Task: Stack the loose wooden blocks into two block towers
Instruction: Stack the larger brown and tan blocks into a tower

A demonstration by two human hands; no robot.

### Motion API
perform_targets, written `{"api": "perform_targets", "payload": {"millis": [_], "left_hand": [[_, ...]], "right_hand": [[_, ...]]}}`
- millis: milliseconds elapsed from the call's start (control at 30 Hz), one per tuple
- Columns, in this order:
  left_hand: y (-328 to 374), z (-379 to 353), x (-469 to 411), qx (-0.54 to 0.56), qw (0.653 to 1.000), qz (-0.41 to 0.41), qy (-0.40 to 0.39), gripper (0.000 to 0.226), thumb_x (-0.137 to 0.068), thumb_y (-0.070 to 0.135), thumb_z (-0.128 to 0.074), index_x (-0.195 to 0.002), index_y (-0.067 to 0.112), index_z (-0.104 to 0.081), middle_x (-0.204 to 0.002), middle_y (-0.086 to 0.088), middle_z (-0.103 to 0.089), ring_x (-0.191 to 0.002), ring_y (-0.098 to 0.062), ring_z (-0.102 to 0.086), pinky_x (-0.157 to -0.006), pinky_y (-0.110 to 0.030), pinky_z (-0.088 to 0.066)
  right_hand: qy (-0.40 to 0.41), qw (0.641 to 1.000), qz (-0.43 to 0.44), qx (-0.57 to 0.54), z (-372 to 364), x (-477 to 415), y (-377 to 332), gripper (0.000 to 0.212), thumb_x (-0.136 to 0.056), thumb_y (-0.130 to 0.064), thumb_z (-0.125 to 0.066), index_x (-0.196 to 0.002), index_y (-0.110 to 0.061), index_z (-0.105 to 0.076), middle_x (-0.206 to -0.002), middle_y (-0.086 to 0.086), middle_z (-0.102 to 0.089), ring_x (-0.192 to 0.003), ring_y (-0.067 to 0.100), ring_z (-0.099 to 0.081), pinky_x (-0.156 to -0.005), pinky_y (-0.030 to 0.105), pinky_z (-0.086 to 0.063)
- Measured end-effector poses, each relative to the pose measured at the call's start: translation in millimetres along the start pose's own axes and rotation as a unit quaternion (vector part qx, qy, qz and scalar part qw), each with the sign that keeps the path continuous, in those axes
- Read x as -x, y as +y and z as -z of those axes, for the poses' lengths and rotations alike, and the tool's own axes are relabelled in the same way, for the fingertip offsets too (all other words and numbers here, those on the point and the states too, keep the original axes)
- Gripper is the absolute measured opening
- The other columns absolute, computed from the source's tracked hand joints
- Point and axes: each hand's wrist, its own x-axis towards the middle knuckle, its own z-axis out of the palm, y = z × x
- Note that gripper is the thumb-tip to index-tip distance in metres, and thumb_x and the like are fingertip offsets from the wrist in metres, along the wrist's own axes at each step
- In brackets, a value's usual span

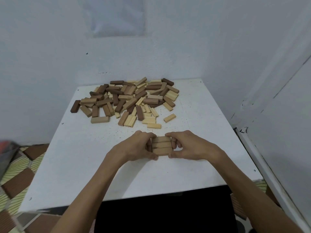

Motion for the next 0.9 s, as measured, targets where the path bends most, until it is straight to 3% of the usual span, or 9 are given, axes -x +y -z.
{"api": "perform_targets", "payload": {"millis": [133, 233, 367, 433, 533, 700, 800, 900], "left_hand": [[0.7, 0.1, 0.4, -0.011, 1.0, 0.006, -0.001, 0.07, -0.078, 0.044, -0.086, -0.136, 0.021, -0.056, -0.101, 0.002, -0.061, -0.088, -0.016, -0.06, -0.084, -0.044, -0.057], [2.5, -0.3, -0.4, -0.009, 1.0, 0.01, -0.006, 0.064, -0.078, 0.042, -0.087, -0.131, 0.021, -0.057, -0.099, 0.001, -0.062, -0.087, -0.009, -0.056, -0.082, -0.042, -0.056], [4.4, 2.4, -1.1, -0.007, 1.0, 0.01, -0.009, 0.066, -0.076, 0.041, -0.088, -0.13, 0.02, -0.056, -0.1, 0.002, -0.062, -0.088, -0.008, -0.053, -0.08, -0.038, -0.054], [4.3, 2.3, -0.3, 0.002, 1.0, 0.01, -0.004, 0.068, -0.076, 0.041, -0.089, -0.131, 0.02, -0.056, -0.099, 0.003, -0.063, -0.086, -0.009, -0.057, -0.08, -0.037, -0.055], [4.2, 1.6, 0.8, 0.008, 1.0, 0.007, 0.015, 0.071, -0.074, 0.042, -0.091, -0.133, 0.019, -0.059, -0.097, 0.006, -0.065, -0.085, -0.01, -0.059, -0.079, -0.033, -0.053], [-3.9, -6.9, 8.1, -0.001, 0.997, -0.02, 0.073, 0.087, -0.073, 0.053, -0.087, -0.148, 0.026, -0.052, -0.118, 0.008, -0.046, -0.099, -0.01, -0.046, -0.083, -0.025, -0.039], [-9.8, -13.7, 11.3, 0.015, 0.996, -0.034, 0.081, 0.086, -0.075, 0.054, -0.085, -0.15, 0.027, -0.051, -0.111, 0.011, -0.05, -0.091, -0.003, -0.047, -0.078, -0.02, -0.036], [-10.9, -14.1, 11.6, 0.016, 0.995, -0.041, 0.091, 0.083, -0.075, 0.056, -0.085, -0.146, 0.026, -0.055, -0.114, 0.013, -0.045, -0.097, -0.004, -0.046, -0.083, -0.023, -0.038]], "right_hand": [[-0.005, 1.0, -0.004, 0.012, 0.7, -0.7, -1.8, 0.078, -0.089, -0.036, -0.08, -0.156, -0.02, -0.042, -0.095, -0.015, -0.057, -0.086, -0.002, -0.051, -0.07, 0.011, -0.035], [-0.01, 1.0, -0.006, 0.012, 0.0, -1.2, -1.8, 0.079, -0.089, -0.036, -0.079, -0.156, -0.019, -0.041, -0.095, -0.014, -0.058, -0.087, -0.002, -0.05, -0.075, 0.015, -0.037], [-0.016, 0.999, -0.008, 0.034, 3.0, -1.8, -5.0, 0.066, -0.088, -0.034, -0.08, -0.145, -0.016, -0.052, -0.098, -0.005, -0.063, -0.088, 0.006, -0.055, -0.084, 0.034, -0.053], [-0.018, 0.999, -0.008, 0.043, 3.0, -1.7, -5.3, 0.062, -0.088, -0.034, -0.079, -0.141, -0.016, -0.054, -0.099, -0.003, -0.064, -0.089, 0.008, -0.055, -0.088, 0.039, -0.054], [-0.021, 0.999, 0.001, 0.05, 2.7, -1.4, -4.2, 0.058, -0.089, -0.036, -0.078, -0.139, -0.018, -0.054, -0.098, -0.005, -0.063, -0.088, 0.009, -0.055, -0.086, 0.037, -0.054], [-0.026, 0.998, 0.001, 0.061, 1.2, -2.1, -2.5, 0.054, -0.09, -0.038, -0.076, -0.136, -0.023, -0.052, -0.099, -0.006, -0.06, -0.09, 0.005, -0.051, -0.08, 0.03, -0.049], [-0.026, 0.997, -0.004, 0.067, 0.1, -2.7, -2.0, 0.053, -0.09, -0.038, -0.075, -0.136, -0.022, -0.052, -0.1, -0.006, -0.059, -0.088, 0.004, -0.05, -0.082, 0.032, -0.05], [-0.023, 0.997, -0.004, 0.071, -1.0, -4.2, -2.6, 0.047, -0.089, -0.037, -0.076, -0.129, -0.022, -0.055, -0.098, -0.005, -0.059, -0.088, 0.01, -0.051, -0.08, 0.033, -0.051]]}}
